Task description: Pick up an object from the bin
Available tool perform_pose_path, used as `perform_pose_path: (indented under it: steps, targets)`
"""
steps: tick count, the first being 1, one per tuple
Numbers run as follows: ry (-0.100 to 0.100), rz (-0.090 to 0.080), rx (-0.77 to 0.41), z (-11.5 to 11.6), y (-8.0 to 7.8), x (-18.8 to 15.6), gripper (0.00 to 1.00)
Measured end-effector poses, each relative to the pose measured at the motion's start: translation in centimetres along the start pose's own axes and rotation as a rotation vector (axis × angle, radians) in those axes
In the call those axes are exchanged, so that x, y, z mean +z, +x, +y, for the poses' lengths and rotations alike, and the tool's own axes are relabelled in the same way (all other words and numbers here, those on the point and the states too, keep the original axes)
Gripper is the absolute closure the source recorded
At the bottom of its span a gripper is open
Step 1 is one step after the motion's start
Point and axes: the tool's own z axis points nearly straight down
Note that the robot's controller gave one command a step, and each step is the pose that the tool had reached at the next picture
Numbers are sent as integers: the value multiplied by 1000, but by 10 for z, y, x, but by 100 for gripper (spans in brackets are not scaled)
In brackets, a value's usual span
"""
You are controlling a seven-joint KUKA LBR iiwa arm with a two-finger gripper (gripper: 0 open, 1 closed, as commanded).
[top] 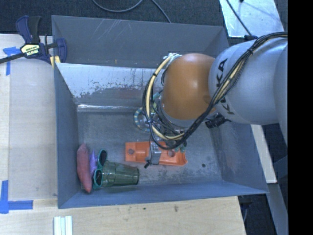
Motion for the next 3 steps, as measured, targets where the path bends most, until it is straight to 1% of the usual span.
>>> perform_pose_path:
  steps: [1,2,3]
  targets:
    - [-1,-8,2,0,-2,-5,0]
    - [-1,-2,311,-40,-2,78,100]
    - [-1,-2,311,-40,-2,78,100]
